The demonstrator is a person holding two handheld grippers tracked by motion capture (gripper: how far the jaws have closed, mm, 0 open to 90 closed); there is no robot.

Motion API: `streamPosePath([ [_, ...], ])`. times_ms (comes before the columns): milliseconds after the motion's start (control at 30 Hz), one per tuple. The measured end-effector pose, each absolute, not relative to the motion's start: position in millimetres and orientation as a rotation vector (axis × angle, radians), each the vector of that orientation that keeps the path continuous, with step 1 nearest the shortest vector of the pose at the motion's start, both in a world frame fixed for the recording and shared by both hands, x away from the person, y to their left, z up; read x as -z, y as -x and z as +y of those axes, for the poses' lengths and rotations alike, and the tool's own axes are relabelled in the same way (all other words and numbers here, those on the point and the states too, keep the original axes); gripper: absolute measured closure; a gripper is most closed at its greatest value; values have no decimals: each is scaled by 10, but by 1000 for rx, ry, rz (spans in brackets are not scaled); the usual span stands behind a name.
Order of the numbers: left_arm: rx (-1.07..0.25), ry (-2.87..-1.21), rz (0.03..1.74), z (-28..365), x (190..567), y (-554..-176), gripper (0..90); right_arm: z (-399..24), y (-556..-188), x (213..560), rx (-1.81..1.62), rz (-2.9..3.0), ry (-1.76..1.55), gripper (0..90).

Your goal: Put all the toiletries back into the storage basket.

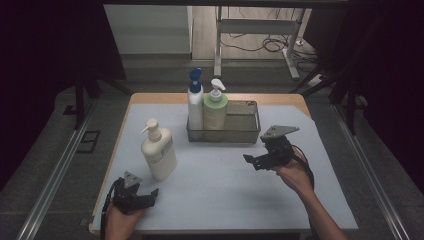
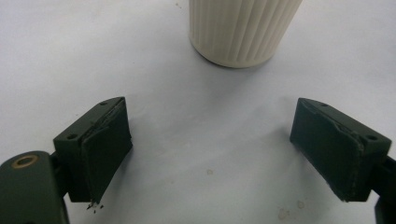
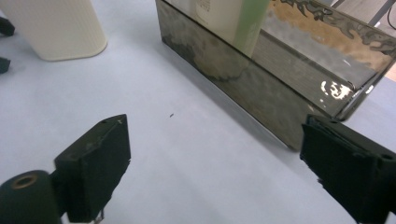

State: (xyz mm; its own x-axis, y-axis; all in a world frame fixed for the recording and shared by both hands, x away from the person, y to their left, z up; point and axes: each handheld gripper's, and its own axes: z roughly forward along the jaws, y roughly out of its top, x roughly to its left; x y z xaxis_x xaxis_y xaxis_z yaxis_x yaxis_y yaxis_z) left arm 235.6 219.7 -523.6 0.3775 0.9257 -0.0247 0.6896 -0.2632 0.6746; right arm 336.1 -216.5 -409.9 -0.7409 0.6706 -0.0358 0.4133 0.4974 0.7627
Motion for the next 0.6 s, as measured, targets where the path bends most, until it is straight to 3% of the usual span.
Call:
streamPosePath([
  [333,-510,-2045,1381,2200,5235,-2357,119,-2402,-3135,4184,-1106,2396,-922,0],
  [600,-509,-2041,1386,2196,5234,-2355,120,-2552,-3008,4421,-1081,2399,-947,0],
])
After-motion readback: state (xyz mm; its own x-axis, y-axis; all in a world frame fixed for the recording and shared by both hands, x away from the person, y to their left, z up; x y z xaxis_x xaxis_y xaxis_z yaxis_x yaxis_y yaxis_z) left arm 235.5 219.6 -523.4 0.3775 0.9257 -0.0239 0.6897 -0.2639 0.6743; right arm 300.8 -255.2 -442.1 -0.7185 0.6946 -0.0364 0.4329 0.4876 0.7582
